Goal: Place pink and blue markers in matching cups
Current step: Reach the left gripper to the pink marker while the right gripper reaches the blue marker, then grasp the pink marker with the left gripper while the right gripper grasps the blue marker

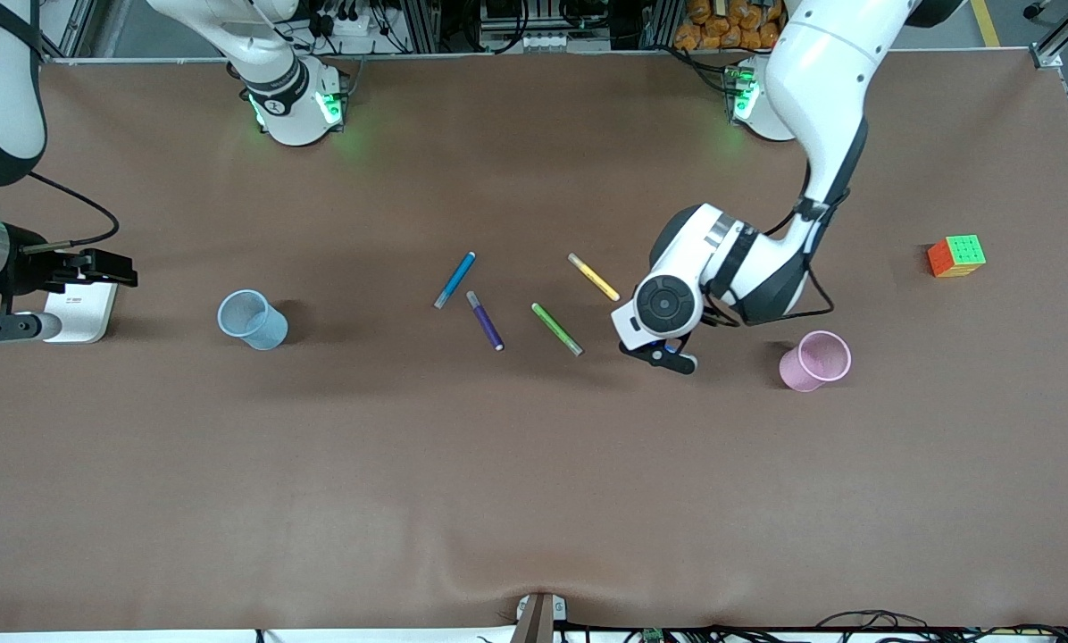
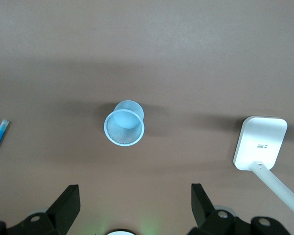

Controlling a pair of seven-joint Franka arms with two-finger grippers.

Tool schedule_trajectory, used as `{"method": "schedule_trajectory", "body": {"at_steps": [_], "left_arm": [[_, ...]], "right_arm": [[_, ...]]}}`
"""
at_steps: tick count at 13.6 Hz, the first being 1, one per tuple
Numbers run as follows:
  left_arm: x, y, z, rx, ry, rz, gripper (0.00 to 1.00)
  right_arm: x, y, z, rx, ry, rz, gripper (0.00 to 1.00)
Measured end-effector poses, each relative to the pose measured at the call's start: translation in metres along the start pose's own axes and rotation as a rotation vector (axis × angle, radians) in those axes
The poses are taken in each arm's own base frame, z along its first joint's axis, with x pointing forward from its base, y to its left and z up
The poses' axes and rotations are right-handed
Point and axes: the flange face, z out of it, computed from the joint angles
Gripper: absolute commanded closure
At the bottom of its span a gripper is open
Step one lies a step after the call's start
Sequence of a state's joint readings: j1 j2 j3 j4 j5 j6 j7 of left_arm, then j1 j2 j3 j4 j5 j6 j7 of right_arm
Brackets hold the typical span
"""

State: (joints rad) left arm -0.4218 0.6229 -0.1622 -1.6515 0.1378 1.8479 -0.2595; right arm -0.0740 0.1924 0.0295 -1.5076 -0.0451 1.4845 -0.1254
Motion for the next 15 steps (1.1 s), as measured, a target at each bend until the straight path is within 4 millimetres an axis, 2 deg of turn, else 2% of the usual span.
{"method": "schedule_trajectory", "body": {"at_steps": [4,8,11,15], "left_arm": [[0.009,0.004,0.012,-0.013,0.027,-0.019,0.0],[0.015,0.013,0.028,-0.018,0.029,-0.054,0.0],[0.018,0.022,0.035,-0.02,0.04,-0.058,0.0],[0.021,0.024,0.044,-0.022,0.037,-0.058,0.01]], "right_arm": [[0.0,-0.011,-0.003,0.006,0.001,0.141,0.0],[0.003,-0.048,0.001,0.089,-0.023,0.207,0.0],[0.012,-0.084,0.016,0.105,-0.066,0.274,0.0],[0.033,-0.143,0.059,0.094,-0.139,0.377,0.0]]}}
